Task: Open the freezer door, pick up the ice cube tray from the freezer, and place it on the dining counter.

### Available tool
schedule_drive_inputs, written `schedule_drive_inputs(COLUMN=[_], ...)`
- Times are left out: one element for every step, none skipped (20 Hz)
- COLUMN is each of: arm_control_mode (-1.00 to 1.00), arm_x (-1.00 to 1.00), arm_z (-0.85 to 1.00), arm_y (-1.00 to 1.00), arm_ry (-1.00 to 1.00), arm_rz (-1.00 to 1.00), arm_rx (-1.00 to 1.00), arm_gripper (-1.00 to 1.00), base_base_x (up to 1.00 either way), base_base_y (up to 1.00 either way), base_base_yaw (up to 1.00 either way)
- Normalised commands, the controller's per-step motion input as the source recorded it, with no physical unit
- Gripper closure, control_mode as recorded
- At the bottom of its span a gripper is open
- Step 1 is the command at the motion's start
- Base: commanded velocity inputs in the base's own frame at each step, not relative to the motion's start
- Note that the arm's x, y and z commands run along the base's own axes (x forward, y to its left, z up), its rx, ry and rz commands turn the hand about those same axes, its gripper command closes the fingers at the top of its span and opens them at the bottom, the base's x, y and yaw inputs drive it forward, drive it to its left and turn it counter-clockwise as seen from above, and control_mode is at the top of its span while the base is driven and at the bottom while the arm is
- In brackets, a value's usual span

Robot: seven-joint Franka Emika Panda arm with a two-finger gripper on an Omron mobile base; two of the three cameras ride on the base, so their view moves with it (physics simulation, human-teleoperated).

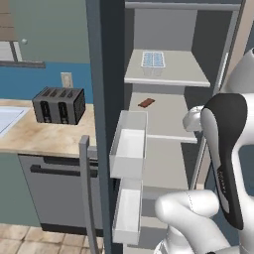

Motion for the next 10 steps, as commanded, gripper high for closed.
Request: schedule_drive_inputs(arm_control_mode=[1.0,1.0,1.0,1.0,1.0,1.0,1.0,1.0,1.0,1.0], arm_x=[0.0,0.0,0.0,0.0,0.0,0.0,0.0,0.0,0.0,0.0], arm_z=[0.0,0.0,0.0,0.0,0.0,0.0,0.0,0.0,0.0,0.0], arm_y=[0.0,0.0,0.0,0.0,0.0,0.0,0.0,0.0,0.0,0.0], arm_ry=[0.0,0.0,0.0,0.0,0.0,0.0,0.0,0.0,0.0,0.0], arm_rz=[0.0,0.0,0.0,0.0,0.0,0.0,0.0,0.0,0.0,0.0], arm_rx=[0.0,0.0,0.0,0.0,0.0,0.0,0.0,0.0,0.0,0.0], arm_gripper=[-1.0,-1.0,-1.0,-1.0,-1.0,-1.0,-1.0,-1.0,-1.0,-1.0], base_base_x=[0.34,0.36,0.35,0.34,0.38,0.44,0.66,0.72,0.74,0.74], base_base_y=[0.0,0.0,0.0,0.0,0.0,0.0,0.0,0.0,0.0,0.0], base_base_yaw=[0.0,0.0,0.0,0.0,-0.02,-0.04,-0.07,-0.09,-0.09,-0.08])
